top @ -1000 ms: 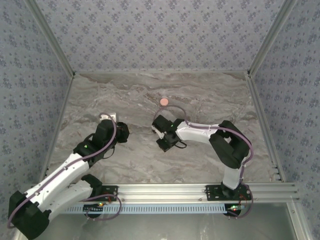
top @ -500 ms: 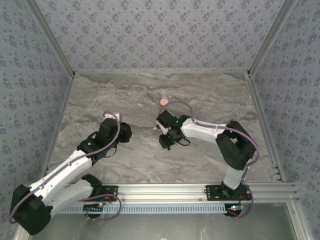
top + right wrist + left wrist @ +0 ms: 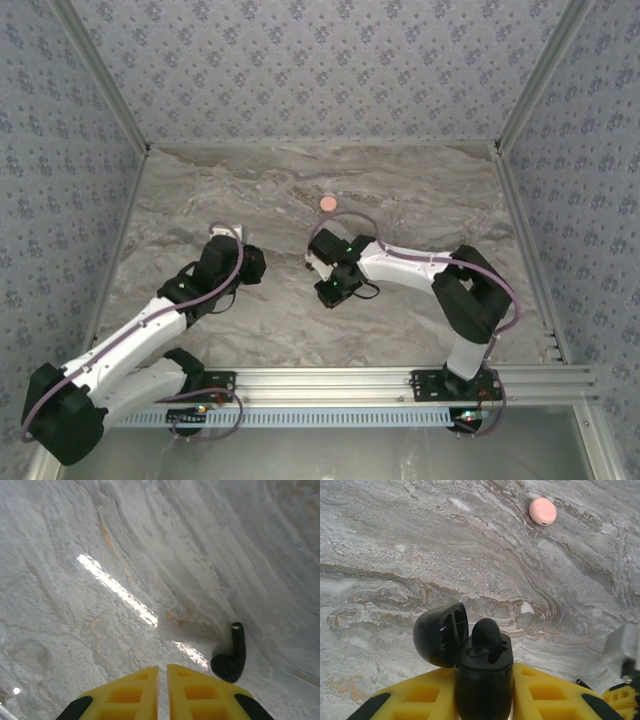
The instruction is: Insert the wireless bluetooth earbuds into the charging case
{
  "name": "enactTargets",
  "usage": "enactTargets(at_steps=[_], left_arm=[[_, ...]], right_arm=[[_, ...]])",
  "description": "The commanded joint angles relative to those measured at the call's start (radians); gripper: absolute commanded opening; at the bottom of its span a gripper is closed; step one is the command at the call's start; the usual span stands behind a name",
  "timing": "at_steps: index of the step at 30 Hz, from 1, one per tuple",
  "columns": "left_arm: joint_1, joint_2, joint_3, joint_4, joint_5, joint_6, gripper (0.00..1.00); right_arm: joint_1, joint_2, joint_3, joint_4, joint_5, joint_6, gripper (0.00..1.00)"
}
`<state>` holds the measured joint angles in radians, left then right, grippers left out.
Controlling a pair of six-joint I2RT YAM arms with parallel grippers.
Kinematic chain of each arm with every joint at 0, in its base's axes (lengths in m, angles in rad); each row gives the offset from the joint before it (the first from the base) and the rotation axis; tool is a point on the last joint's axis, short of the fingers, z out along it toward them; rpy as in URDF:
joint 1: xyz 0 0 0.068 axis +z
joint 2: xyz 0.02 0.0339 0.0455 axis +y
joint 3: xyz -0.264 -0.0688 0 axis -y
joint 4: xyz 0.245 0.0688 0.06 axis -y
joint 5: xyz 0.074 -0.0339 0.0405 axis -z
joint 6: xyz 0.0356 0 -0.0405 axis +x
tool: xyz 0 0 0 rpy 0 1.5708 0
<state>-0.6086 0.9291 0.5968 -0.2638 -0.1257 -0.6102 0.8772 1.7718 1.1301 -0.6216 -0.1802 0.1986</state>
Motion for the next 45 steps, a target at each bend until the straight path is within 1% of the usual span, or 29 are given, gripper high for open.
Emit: enactTargets(at_steps=[1,6,11,15,22,24,30,33,34,37,39,42,45], left_arm=[[0.004,0.004,0.037,0.026,0.009,0.025,0.26],[0.004,0.004,0.035,0.024,0.007,0.026,0.26],[0.003,0.005,0.035,0.024,0.005,0.027,0.26],[0.004,0.007,0.037,0.024,0.002,0.027,0.26],[0.005,0.011,0.040,0.022,0.001,0.030,0.26],[0.004,0.012,0.040,0.022,0.000,0.031,0.26],[0.004,0.008,0.043,0.017,0.001,0.033,0.26],[0.005,0.013,0.044,0.018,0.003,0.039,0.26],[0.004,0.014,0.044,0.020,0.003,0.039,0.26],[0.004,0.017,0.046,0.020,0.004,0.041,0.26],[0.005,0.018,0.047,0.022,0.005,0.040,0.26],[0.006,0.018,0.046,0.024,0.006,0.040,0.26],[0.005,0.017,0.047,0.024,0.006,0.040,0.26]], right_arm=[[0.005,0.041,0.003,-0.049,0.015,0.016,0.12],[0.003,0.061,0.008,-0.079,0.082,0.020,0.11],[-0.009,0.063,0.022,-0.113,0.218,0.058,0.10],[-0.020,0.060,0.034,-0.115,0.291,0.081,0.09],[-0.030,0.074,0.054,-0.120,0.343,0.081,0.09],[-0.031,0.077,0.088,-0.125,0.341,0.077,0.09],[-0.038,0.012,0.072,-0.142,0.317,0.086,0.10],[-0.061,-0.039,0.054,-0.135,0.253,0.115,0.15],[-0.072,-0.052,0.035,-0.129,0.222,0.131,0.18],[-0.091,-0.076,0.024,-0.106,0.167,0.191,0.35],[-0.104,-0.072,0.019,-0.099,0.139,0.246,0.43],[-0.122,-0.043,0.016,-0.091,0.111,0.323,0.47],[-0.121,-0.007,0.021,-0.078,0.091,0.381,0.47]])
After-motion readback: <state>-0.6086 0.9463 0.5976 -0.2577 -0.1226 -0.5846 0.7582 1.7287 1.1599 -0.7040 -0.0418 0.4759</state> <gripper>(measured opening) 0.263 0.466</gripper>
